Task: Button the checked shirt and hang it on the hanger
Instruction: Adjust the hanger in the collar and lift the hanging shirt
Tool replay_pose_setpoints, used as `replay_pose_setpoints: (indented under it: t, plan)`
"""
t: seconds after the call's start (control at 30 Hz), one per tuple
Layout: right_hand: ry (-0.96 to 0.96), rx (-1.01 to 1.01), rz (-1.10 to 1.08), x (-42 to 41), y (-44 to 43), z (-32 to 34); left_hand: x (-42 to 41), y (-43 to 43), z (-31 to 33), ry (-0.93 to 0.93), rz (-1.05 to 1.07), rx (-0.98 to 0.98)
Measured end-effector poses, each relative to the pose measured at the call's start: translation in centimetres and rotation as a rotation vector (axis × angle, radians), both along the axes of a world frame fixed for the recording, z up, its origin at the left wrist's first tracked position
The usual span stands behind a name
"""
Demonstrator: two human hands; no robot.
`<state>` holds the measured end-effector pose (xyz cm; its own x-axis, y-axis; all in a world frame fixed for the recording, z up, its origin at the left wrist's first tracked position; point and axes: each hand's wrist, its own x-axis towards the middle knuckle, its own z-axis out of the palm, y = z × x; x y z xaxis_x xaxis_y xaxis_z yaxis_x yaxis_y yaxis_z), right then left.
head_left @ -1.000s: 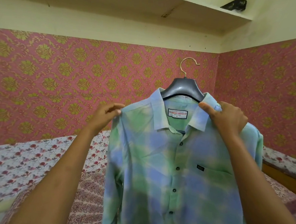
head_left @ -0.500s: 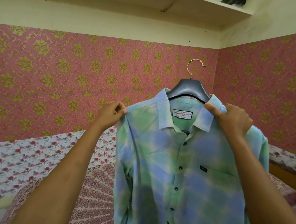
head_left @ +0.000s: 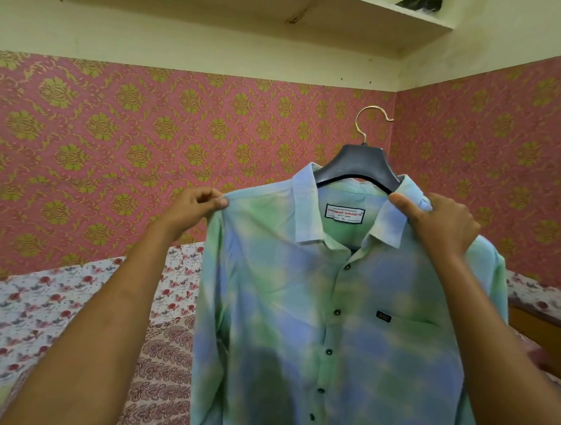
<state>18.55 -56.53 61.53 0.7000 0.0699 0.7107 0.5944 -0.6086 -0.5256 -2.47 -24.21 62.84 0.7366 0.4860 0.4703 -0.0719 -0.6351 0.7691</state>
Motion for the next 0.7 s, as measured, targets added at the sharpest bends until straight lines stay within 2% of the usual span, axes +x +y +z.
replay_pose_setpoints:
  t: [0.1, 0.27, 0.4, 0.6, 0.7]
  plan:
    - [-0.012, 0.013, 0.008, -0.1, 0.2, -0.1, 0.2, 0.0, -0.6, -0.016, 0.034, -0.022]
    - [0.005, -0.006, 0.002, -0.1, 0.6, -0.8, 0.0, -0.4, -0.8, 0.28, 0.063, 0.061]
    - [0.008, -0.02, 0.009, -0.1, 1.1, -0.9, -0.8, -0.2, -0.9, 0.441, 0.031, 0.044]
    - [-0.062, -0.06, -0.03, 0.0, 1.7, -0.9, -1.1, 0.6, -1.5, 0.408, 0.054, -0.002]
    - [-0.113, -0.108, -0.061, -0.1, 2.2, -1.1, -0.7, 0.8, -1.0, 0.618, 0.101, 0.174]
